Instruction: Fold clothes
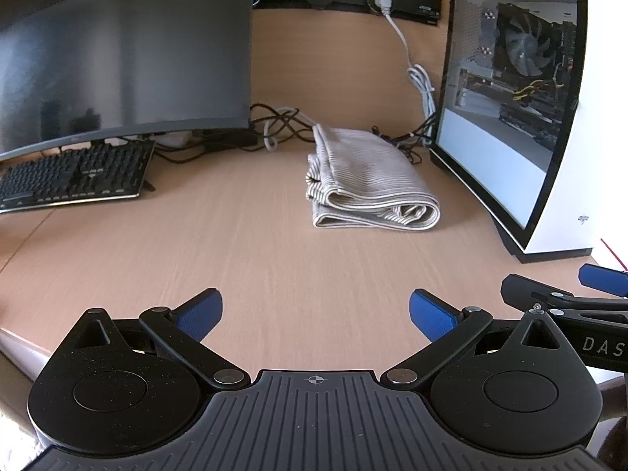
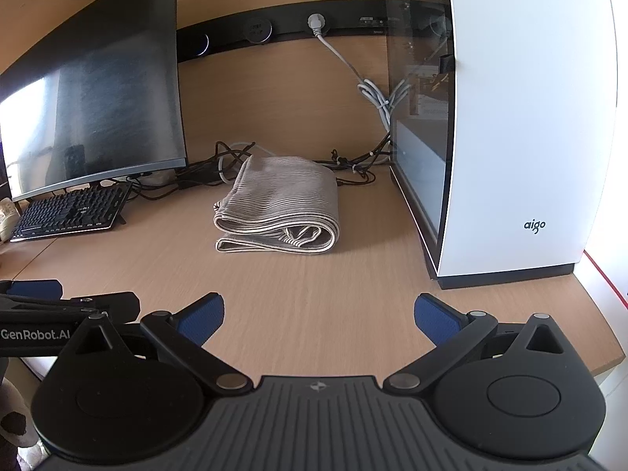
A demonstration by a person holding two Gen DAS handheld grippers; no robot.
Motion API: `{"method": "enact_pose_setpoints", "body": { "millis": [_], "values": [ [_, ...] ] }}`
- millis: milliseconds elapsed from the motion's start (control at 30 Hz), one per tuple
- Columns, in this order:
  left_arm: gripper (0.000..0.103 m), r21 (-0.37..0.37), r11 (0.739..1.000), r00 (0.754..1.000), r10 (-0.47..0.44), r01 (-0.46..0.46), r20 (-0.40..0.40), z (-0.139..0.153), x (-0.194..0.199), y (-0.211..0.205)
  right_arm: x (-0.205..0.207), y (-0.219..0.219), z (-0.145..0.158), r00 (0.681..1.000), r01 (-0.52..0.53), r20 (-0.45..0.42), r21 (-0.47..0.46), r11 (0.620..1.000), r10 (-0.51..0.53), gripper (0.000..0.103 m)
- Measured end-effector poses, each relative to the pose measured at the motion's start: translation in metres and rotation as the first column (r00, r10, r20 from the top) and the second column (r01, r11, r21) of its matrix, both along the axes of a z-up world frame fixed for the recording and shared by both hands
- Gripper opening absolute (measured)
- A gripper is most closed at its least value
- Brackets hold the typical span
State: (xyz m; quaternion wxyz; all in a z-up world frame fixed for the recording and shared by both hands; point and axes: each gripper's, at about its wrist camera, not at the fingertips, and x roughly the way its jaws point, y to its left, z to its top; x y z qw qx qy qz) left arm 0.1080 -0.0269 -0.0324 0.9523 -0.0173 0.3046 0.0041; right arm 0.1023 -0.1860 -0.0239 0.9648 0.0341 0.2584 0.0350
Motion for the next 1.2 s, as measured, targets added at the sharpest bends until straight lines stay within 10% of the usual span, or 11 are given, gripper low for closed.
{"method": "enact_pose_setpoints", "body": {
  "millis": [1200],
  "values": [
    [0.103, -0.029, 0.998, 0.999, -0.048, 0.048, -0.009, -0.007, 0.039, 0.026, 0.04, 0.021, -0.003, 0.999, 0.035, -0.037, -0.037, 0.999, -0.036, 0.103]
  ]
}}
